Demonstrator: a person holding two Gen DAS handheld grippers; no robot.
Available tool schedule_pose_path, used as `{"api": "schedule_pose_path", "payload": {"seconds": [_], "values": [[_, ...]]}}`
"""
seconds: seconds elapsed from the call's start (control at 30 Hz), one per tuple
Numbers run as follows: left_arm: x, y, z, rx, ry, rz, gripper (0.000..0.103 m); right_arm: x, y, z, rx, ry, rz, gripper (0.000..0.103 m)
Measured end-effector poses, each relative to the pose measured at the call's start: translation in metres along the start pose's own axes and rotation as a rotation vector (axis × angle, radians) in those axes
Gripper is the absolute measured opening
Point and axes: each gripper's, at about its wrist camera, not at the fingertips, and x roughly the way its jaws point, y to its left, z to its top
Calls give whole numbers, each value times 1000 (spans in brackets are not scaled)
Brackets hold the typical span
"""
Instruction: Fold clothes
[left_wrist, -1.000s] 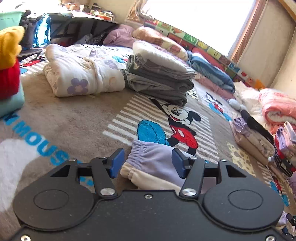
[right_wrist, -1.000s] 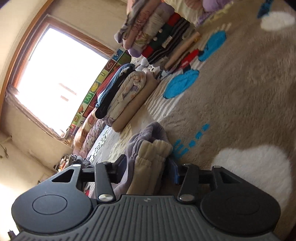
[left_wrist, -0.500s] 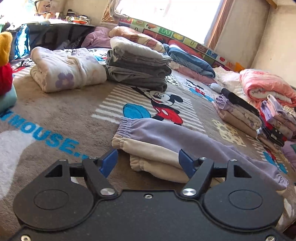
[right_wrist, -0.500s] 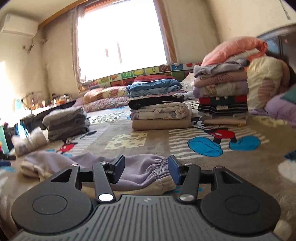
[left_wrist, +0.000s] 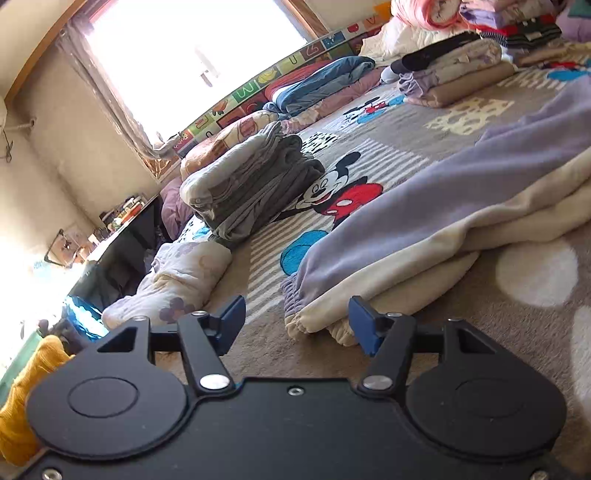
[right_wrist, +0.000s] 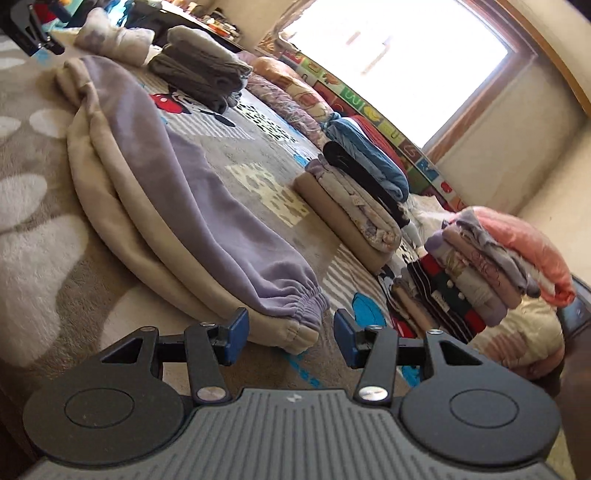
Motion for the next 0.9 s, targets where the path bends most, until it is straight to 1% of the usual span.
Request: {"api": "schedule_pose_path", "payload": {"seconds": [0.1, 0.2, 0.27, 0.3, 0.37, 0.5, 0.63, 0.7, 0.73, 0.77, 0.8, 0.9], "values": [[7, -8, -5, 116, 1, 26, 61, 6, 7, 3, -72, -3, 22, 51], [14, -14, -8, 160, 6, 27, 61, 12, 15, 4, -129, 9, 43, 51], [19, -17, -9, 184, 10, 26, 57, 13, 17, 4, -141, 14, 54, 51], [22, -19, -10, 196, 12, 26, 57, 12, 18, 3, -144, 16, 58, 51], [27, -21, -9, 198, 10, 19, 52, 12, 21, 2, -152, 20, 65, 51], [33, -21, -4, 178, 2, 22, 52, 14, 23, -1, -174, 24, 70, 51], [32, -23, -3, 172, -26, 34, 51, 13, 22, -1, -179, 10, 65, 51], [31, -24, -1, 162, -40, 35, 40, 14, 21, -1, -184, 14, 80, 49], [31, -24, 1, 151, -42, 26, 19, 16, 20, -1, -181, 21, 96, 48], [32, -23, 4, 138, -46, 24, 4, 19, 18, -1, -175, 28, 113, 41], [32, -23, 6, 124, -53, 27, 4, 20, 16, -1, -162, 31, 126, 29], [29, -13, 15, 33, -97, 34, 2, 19, -3, 4, -56, -12, 132, 18]]}}
